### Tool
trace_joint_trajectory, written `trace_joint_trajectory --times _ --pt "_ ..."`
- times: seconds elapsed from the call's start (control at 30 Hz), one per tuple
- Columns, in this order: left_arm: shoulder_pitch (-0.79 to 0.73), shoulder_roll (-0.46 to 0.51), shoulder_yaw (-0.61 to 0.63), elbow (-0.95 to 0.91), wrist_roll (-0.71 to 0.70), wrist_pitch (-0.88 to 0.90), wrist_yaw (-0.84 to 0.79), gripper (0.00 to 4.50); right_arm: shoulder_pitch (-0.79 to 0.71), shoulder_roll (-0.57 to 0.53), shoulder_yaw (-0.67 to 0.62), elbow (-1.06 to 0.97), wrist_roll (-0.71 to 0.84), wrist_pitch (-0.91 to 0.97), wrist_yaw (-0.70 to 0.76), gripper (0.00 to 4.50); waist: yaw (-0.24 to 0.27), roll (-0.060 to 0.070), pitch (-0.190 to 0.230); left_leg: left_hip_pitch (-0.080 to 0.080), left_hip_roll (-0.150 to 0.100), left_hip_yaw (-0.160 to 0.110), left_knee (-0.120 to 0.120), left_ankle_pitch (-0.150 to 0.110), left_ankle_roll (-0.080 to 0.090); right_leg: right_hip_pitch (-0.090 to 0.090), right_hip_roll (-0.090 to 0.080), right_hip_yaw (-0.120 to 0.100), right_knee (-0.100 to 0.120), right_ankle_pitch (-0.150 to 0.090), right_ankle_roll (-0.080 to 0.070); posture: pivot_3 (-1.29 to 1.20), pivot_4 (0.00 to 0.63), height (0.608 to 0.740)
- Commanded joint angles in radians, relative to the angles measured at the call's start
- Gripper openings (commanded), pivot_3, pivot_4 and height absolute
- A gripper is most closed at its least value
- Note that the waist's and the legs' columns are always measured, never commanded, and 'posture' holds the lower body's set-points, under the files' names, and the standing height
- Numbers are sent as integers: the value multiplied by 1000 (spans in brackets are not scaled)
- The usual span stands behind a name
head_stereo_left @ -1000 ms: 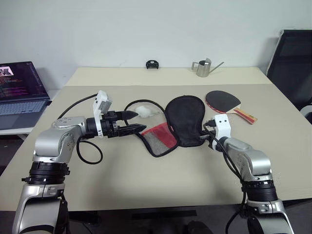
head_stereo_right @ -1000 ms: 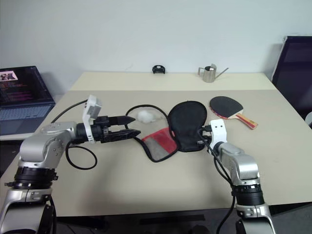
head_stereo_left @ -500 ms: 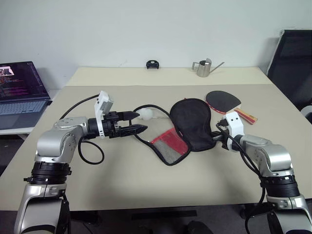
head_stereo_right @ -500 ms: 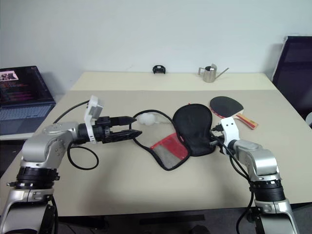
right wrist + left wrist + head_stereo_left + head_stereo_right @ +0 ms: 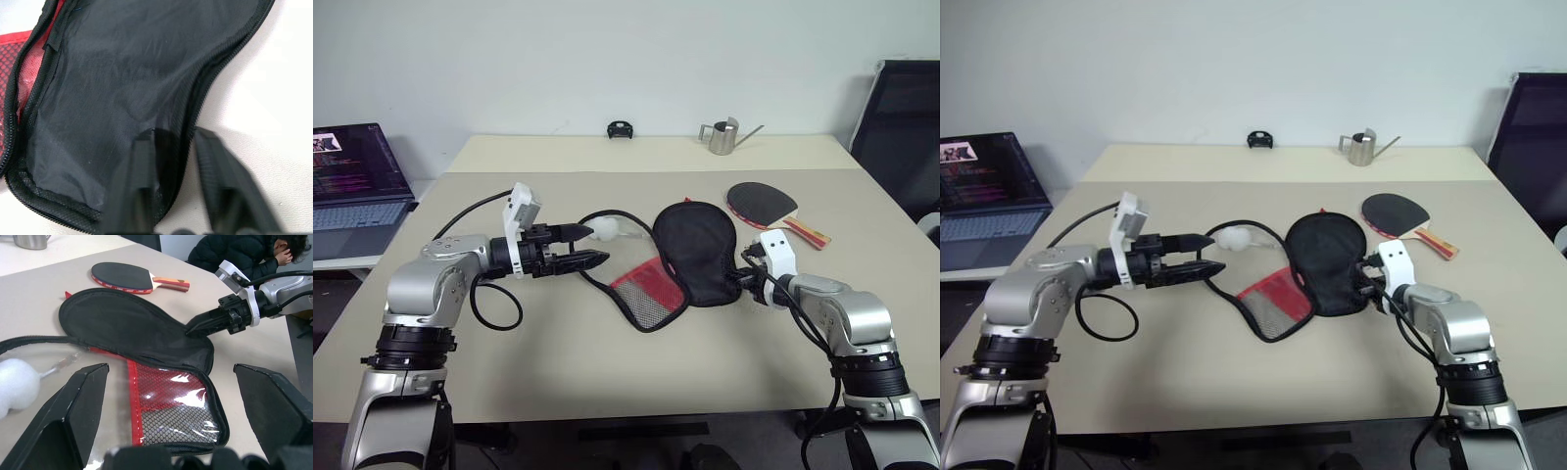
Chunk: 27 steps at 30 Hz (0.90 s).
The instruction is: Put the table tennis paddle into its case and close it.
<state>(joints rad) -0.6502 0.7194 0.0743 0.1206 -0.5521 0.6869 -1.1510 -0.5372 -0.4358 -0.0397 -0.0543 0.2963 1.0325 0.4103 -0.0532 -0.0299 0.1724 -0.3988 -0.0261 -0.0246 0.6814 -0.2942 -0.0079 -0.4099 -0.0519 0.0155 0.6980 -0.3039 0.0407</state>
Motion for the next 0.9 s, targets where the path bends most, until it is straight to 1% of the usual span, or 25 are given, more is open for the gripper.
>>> trace_joint_trajectory --times 0.03,0.13,0.2,0.37,0.5,0.6,0.67,0.7,0.8,0.9 --pt "-22 5 10 -46 -20 -2 -9 4485 7 -19 -41 -30 -1 -18 -13 2622 0 0 0 0 0 0 0 0 0 0 0 0 0 0 0 0 150 740" --pt "-17 2 12 -55 -23 2 -7 4485 22 -38 -64 -42 -3 -35 -14 3833 2 0 0 0 0 0 0 0 0 0 0 0 0 0 0 0 150 740" --pt "-13 -1 11 -65 -27 5 -6 4485 26 -44 -99 -66 33 -37 7 4475 2 0 0 0 0 0 0 0 0 0 0 0 0 0 0 0 150 740" --pt "-15 -34 8 -111 -49 14 7 4485 14 -83 -196 -85 96 -70 66 4475 4 0 0 0 0 0 0 0 0 1 0 0 0 0 0 0 150 740" --pt "-33 -81 -15 -154 -61 18 32 4485 -28 -165 -225 48 54 -184 84 4475 6 0 0 0 0 0 0 0 0 1 0 0 0 0 0 0 150 740" --pt "-55 -129 -50 -174 -38 -5 57 4485 -78 -238 -187 212 -15 -328 109 4475 12 0 0 1 0 0 0 0 1 2 0 0 -1 0 0 0 150 740" --pt "-78 -169 -73 -181 -37 -7 74 4485 -134 -274 -158 371 -80 -451 102 4475 12 0 0 1 0 1 0 0 1 2 0 0 0 0 0 0 150 740" --pt "-87 -184 -80 -181 -40 -4 79 4485 -158 -284 -144 438 -102 -498 105 4475 12 0 0 1 0 1 0 0 1 3 0 0 0 0 0 0 150 740" --pt "-116 -237 -119 -176 -36 -9 90 4485 -273 -311 -105 724 -172 -650 121 4475 9 0 0 2 0 2 0 1 1 3 0 1 -1 0 0 0 150 740" --pt "-130 -263 -144 -175 -32 -15 88 4485 -399 -308 -70 992 -231 -781 125 4475 3 0 0 2 0 3 0 2 -2 3 0 1 -1 0 0 0 150 740"
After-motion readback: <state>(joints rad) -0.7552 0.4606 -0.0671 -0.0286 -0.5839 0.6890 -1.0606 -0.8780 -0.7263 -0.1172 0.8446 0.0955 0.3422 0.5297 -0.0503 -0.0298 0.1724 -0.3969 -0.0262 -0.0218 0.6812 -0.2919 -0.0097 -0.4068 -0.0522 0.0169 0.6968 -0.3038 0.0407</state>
